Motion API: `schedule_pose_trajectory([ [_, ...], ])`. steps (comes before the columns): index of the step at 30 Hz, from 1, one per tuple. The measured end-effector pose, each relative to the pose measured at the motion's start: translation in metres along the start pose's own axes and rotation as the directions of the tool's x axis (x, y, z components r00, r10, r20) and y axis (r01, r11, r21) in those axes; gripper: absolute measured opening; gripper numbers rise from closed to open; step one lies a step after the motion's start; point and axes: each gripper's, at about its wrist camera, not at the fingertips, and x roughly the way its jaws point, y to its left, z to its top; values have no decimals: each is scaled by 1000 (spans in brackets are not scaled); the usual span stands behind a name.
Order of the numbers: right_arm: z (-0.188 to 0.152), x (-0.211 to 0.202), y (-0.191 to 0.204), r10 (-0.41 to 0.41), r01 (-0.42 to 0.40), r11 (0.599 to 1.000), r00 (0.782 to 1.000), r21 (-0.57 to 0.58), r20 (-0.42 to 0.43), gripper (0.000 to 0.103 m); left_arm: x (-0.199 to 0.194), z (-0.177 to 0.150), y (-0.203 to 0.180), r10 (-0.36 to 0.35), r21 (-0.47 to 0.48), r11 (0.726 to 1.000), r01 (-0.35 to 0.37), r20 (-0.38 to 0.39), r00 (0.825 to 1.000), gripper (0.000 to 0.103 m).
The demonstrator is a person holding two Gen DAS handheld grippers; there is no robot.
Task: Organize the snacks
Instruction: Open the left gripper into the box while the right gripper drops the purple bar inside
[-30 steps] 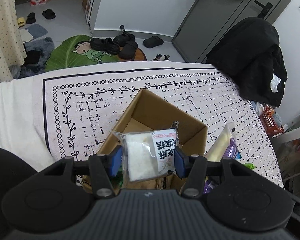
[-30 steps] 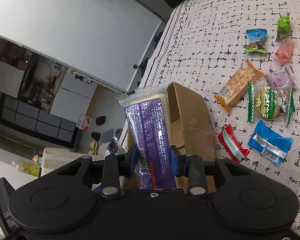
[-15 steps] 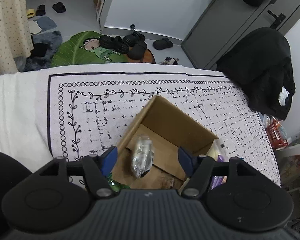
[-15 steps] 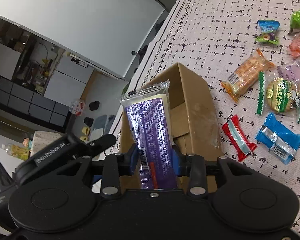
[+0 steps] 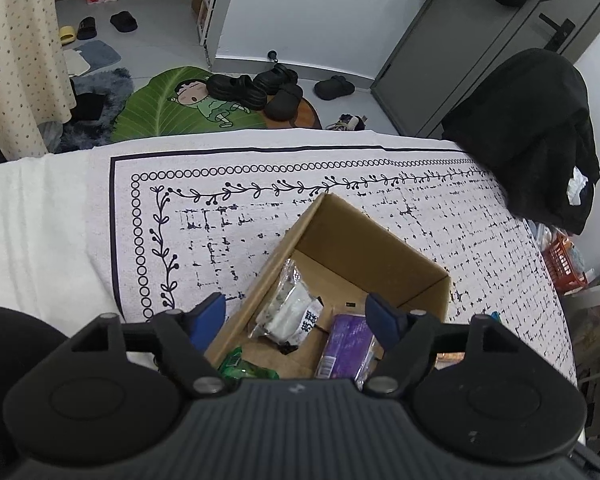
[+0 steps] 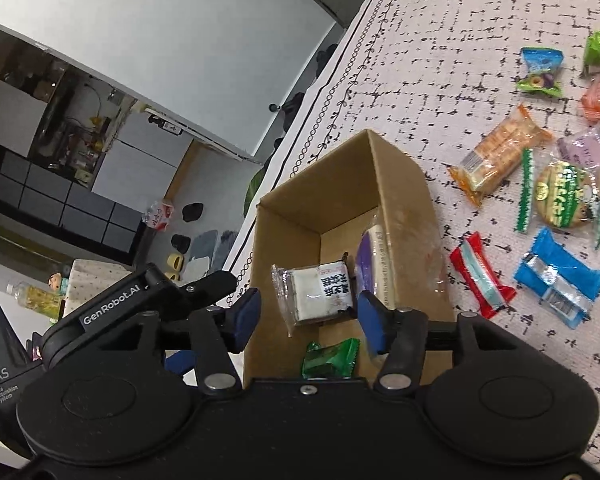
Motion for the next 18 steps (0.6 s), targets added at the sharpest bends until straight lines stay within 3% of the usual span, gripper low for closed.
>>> schedule_pose_trajectory([
  [4, 3, -10, -4, -20, 19, 1000, 1000, 6, 16, 63, -4, -3, -6, 14, 25, 1000, -14, 4, 1000, 84],
  [12, 8, -31, -16, -61, 60, 998, 998, 28, 33, 79, -8, -15, -18, 1, 71, 998, 0, -12, 1000, 87],
  [18, 10, -48, -33, -98, 96, 993, 994, 66, 38, 80, -12, -23, -33, -14, 100, 995, 17, -23, 1000, 87],
])
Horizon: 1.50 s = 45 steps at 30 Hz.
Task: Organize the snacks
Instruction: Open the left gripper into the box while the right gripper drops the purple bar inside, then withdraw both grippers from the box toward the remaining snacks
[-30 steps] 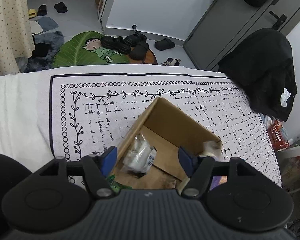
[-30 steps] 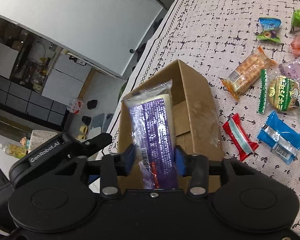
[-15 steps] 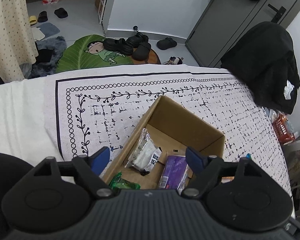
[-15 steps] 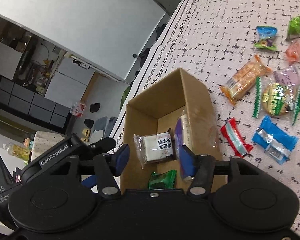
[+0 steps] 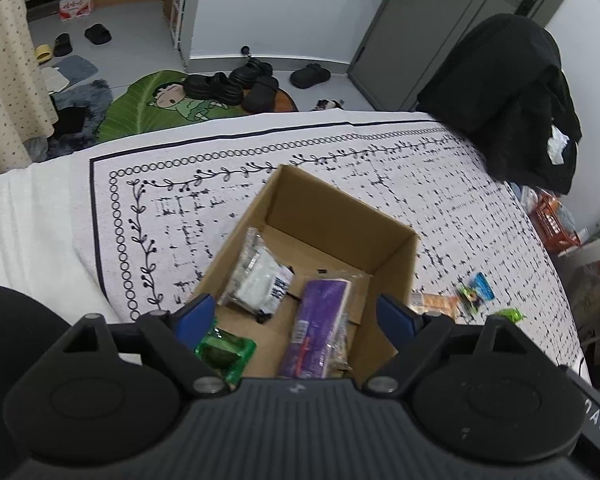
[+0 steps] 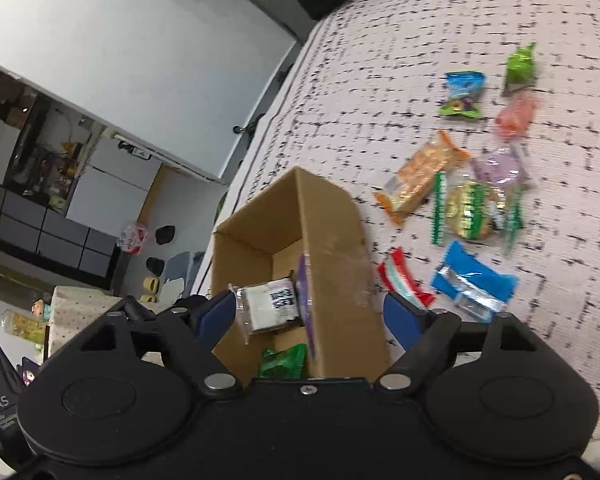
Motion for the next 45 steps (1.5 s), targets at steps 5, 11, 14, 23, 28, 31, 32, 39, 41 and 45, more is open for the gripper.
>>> schedule_pose_trajectory([
  [5, -1, -9, -14, -18, 18, 999, 1000, 35, 11, 80, -3, -4, -13, -22, 26, 999, 23, -16, 1000, 87],
  [11, 1, -16, -35, -49, 45, 994, 998, 101, 29, 80, -6, -15, -35, -70, 68, 995, 73, -46, 996, 87],
  [14, 1, -21, -50, -73, 66, 986, 996, 154, 43, 80, -6, -21, -46, -90, 77, 993, 93, -51, 995, 87],
  [23, 3, -32, -84, -102, 75, 947, 992, 313, 70, 71, -7, -37, -75, -130, 115, 984, 137, -62, 990, 74],
  [28, 2, -34, -97, -106, 71, 924, 992, 375, 73, 62, -3, -43, -87, -136, 119, 982, 144, -74, 988, 60],
  [31, 2, -33, -102, -108, 71, 914, 992, 399, 71, 59, 1, -47, -94, -137, 125, 981, 146, -80, 987, 56],
  [32, 2, -33, -104, -106, 69, 910, 992, 408, 69, 58, 1, -48, -95, -137, 125, 981, 147, -82, 987, 54],
  [39, 1, -31, -111, -102, 65, 897, 993, 437, 64, 52, 16, -61, -107, -130, 135, 980, 143, -103, 986, 44],
  [41, 1, -29, -113, -107, 70, 895, 993, 440, 59, 52, 22, -66, -109, -123, 135, 981, 137, -111, 986, 43],
  [45, 1, -25, -116, -114, 80, 890, 992, 448, 48, 51, 35, -73, -114, -108, 139, 982, 126, -125, 986, 41],
])
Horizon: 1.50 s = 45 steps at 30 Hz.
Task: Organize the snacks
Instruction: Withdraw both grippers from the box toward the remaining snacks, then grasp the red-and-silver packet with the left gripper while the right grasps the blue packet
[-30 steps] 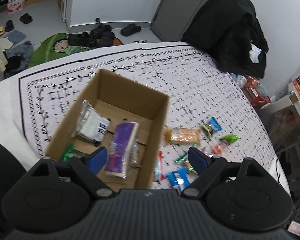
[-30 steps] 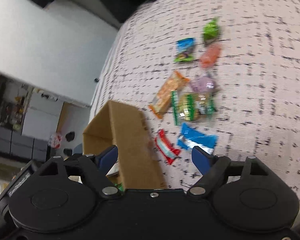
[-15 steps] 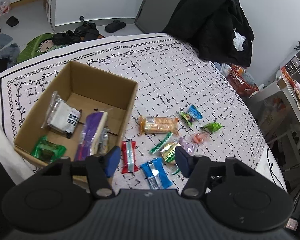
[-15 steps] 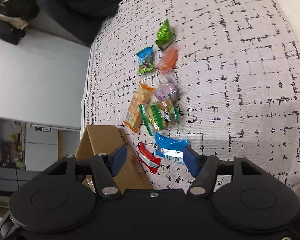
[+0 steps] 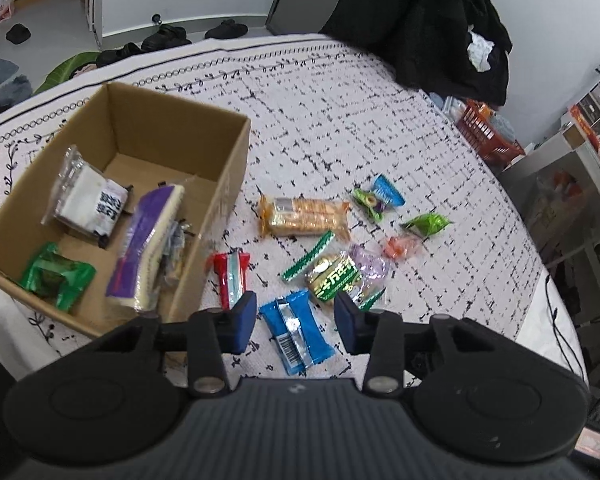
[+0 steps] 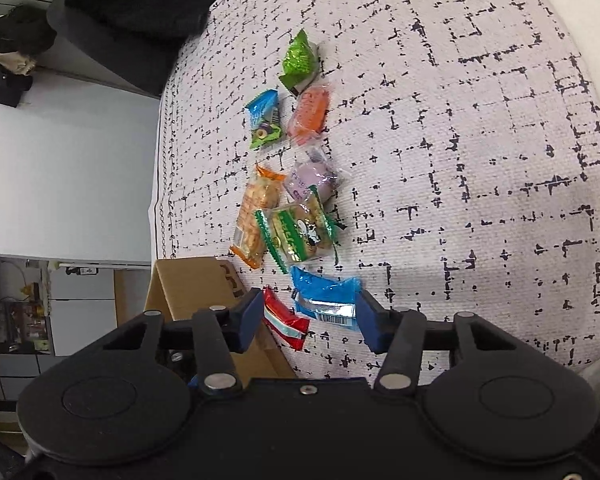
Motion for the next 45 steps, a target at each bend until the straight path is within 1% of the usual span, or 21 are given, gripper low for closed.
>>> schedule_pose_trajectory([
  [7, 4, 5, -3, -22, 22, 1000, 1000, 10, 3, 51, 24, -7, -3, 18, -14, 1000, -18, -27, 999, 37],
  [13, 7, 12, -4, -46, 46, 999, 999, 10, 1, 51, 41, -8, 2, 36, -34, 999, -38, -53, 998, 37],
  [17, 7, 20, -2, -60, 60, 998, 998, -2, -13, 48, 50, -7, 5, 37, -33, 999, -39, -66, 997, 37],
  [22, 5, 27, 2, -69, 68, 997, 997, -25, -22, 48, 59, -7, 8, 83, -24, 996, -85, -63, 995, 37],
  [27, 6, 33, 4, -95, 94, 995, 995, -40, -23, 48, 66, -5, 17, 96, -38, 994, -99, -71, 993, 37],
  [30, 5, 36, 8, -109, 107, 992, 994, -71, -22, 48, 69, -2, 20, 94, -40, 995, -97, -64, 993, 39],
  [34, 3, 42, 11, -123, 120, 989, 992, -83, -32, 48, 75, -1, 25, 99, -50, 994, -102, -70, 993, 41],
  [39, 2, 49, 13, -144, 140, 986, 989, -89, -36, 48, 86, -2, 32, 91, -70, 993, -97, -81, 992, 41],
  [42, 2, 53, 14, -157, 153, 984, 987, -92, -37, 48, 93, -2, 38, 74, -92, 992, -83, -92, 993, 41],
  [45, 1, 56, 15, -172, 168, 981, 985, -96, -32, 48, 95, -2, 40, 69, -97, 992, -77, -80, 994, 40],
])
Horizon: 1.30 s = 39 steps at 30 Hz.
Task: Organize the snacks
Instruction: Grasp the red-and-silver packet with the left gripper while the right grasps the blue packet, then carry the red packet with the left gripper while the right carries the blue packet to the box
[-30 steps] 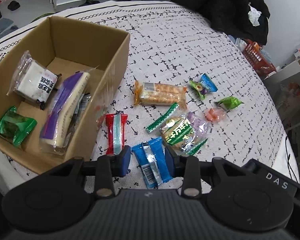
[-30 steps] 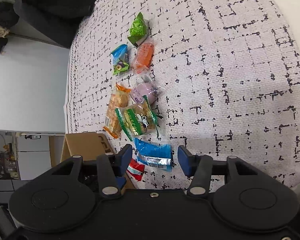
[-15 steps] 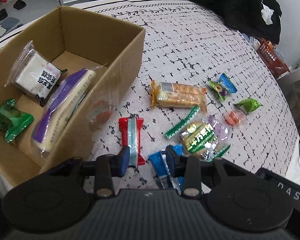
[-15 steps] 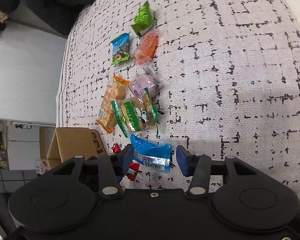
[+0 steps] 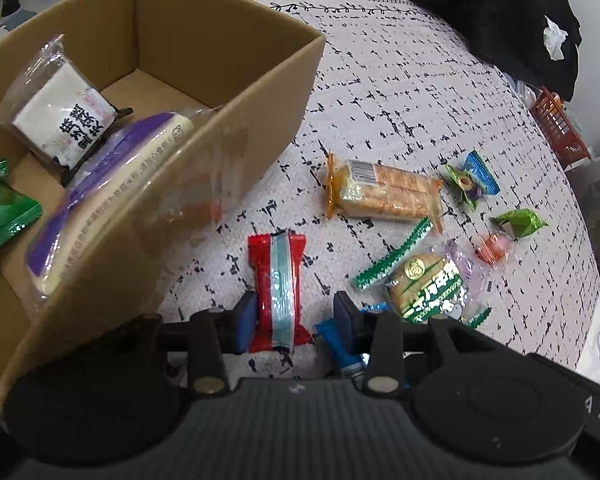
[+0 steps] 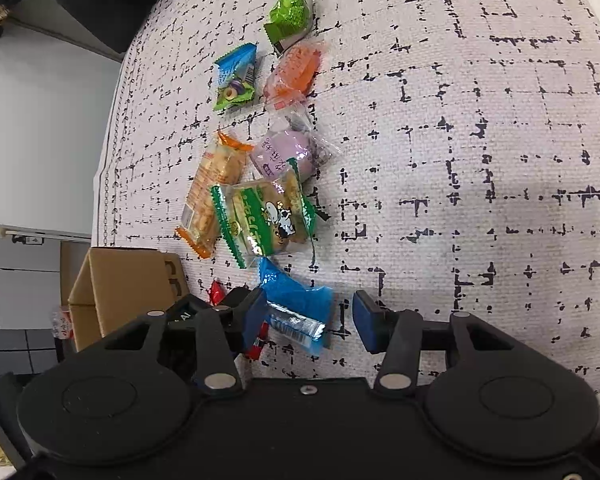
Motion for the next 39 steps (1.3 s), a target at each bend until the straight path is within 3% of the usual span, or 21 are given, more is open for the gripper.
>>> schedule_pose_trajectory([
  [3, 1, 4, 1, -13, 13, 1000, 1000, 1, -3, 48, 2, 1, 1, 2, 3, 1000, -2, -1, 1000, 36],
  [7, 1, 10, 7, -18, 18, 1000, 1000, -12, -2, 49, 4, 4, 2, -1, 3, 1000, 1, -11, 1000, 20],
  [9, 0, 14, 9, -19, 19, 1000, 1000, -18, -5, 49, 4, 5, 3, -14, 4, 1000, 15, -20, 1000, 19],
  [12, 0, 16, 10, -24, 24, 1000, 1000, -19, -1, 45, 4, 5, 4, -31, 4, 1000, 31, -34, 999, 18],
  [14, 0, 18, 11, -14, 14, 1000, 1000, -25, -5, 30, 3, 5, 5, -43, -1, 999, 44, -44, 998, 18],
  [16, 0, 21, 11, 7, -8, 1000, 1000, -12, -15, 24, 2, 4, 6, -45, 0, 999, 45, -50, 998, 18],
  [17, -1, 20, 12, 13, -13, 1000, 1000, -18, -12, 16, 2, 4, 6, -49, -2, 999, 49, -53, 997, 18],
  [20, -4, 16, 15, 28, -28, 999, 1000, -39, 3, 11, -2, 4, 8, -57, -6, 998, 56, -59, 997, 18],
  [25, -7, 4, 19, 66, -64, 996, 998, -68, 24, 7, -12, 3, 9, -67, 3, 998, 67, -53, 996, 18],
  [27, -7, 0, 20, 83, -81, 994, 996, -74, 30, 1, -18, 4, 8, -68, 7, 998, 69, -45, 997, 18],
  [39, -9, -25, 19, 168, -162, 983, 983, -86, 71, 0, -53, 7, 7, -74, 29, 997, 73, 11, 997, 18],
])
